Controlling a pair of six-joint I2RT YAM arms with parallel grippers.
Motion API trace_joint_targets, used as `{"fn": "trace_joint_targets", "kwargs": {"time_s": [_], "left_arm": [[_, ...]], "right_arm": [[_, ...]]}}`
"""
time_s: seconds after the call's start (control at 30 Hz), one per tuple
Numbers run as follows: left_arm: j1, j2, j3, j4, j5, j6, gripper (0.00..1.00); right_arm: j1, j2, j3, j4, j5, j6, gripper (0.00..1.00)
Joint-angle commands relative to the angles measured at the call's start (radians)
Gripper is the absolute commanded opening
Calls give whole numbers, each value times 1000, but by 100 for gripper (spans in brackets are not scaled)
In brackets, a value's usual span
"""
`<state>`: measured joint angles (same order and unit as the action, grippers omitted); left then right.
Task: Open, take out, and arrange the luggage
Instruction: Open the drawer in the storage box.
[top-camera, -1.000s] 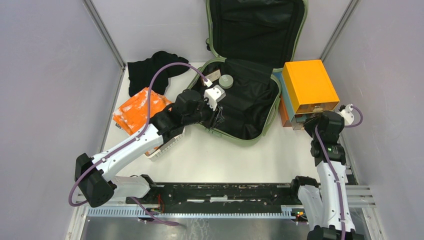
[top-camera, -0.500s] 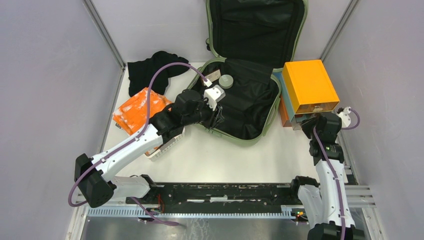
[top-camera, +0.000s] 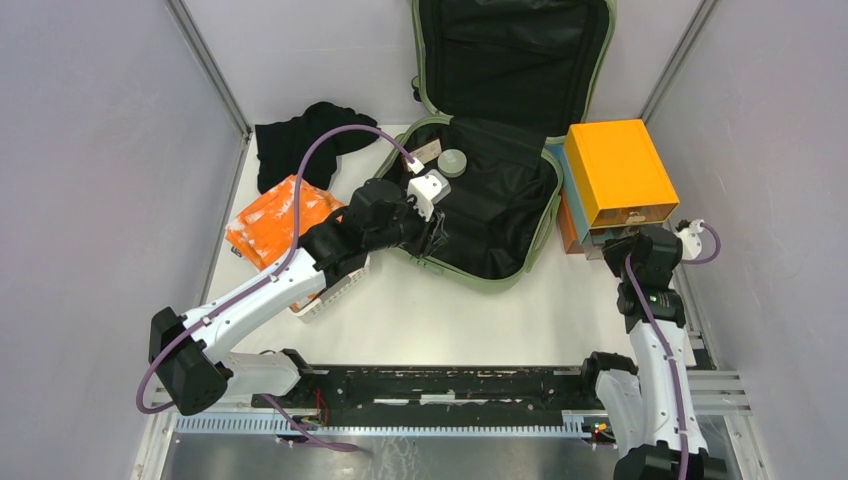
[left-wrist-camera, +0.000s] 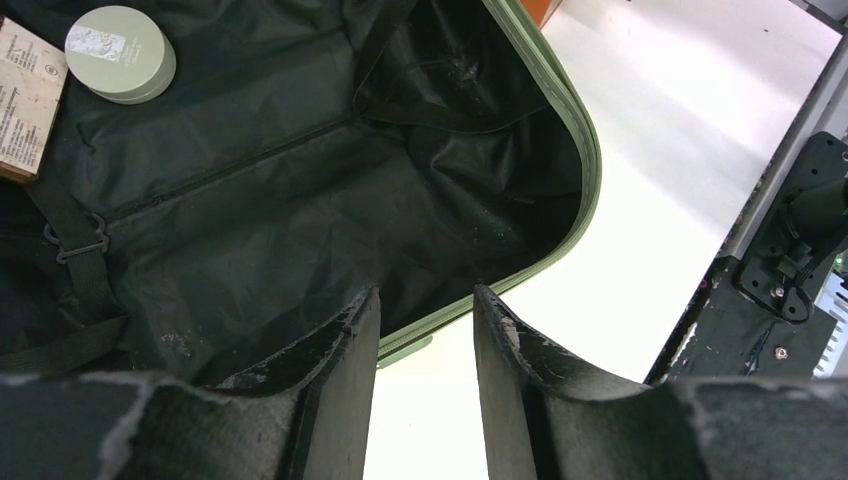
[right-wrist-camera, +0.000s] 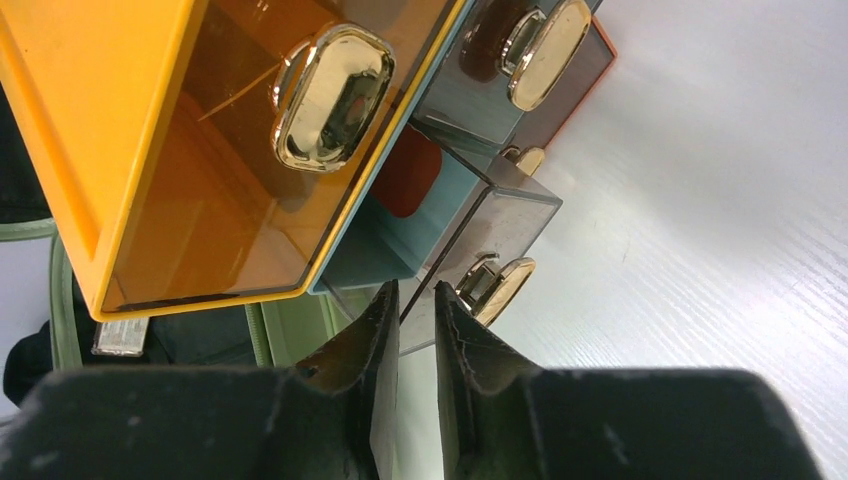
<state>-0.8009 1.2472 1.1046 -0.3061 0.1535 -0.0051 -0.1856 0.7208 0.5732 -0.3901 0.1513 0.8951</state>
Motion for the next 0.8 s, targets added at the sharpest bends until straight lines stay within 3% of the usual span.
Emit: {"fn": "trace_joint_targets", "kwargs": {"time_s": [0.0,0.3,0.77], "left_arm": [[-3,-32,-2,23,-19,48,46],[-4,-44,-3,23,-19,50,47],[-3,-38,-12,29,-15,54,47]], "right_arm": [[-8,-34,-14,3,16,31,19],[-12,-109,-20,-62,22,59,12],[-11,-211,-32,-200,56,85,12]]}}
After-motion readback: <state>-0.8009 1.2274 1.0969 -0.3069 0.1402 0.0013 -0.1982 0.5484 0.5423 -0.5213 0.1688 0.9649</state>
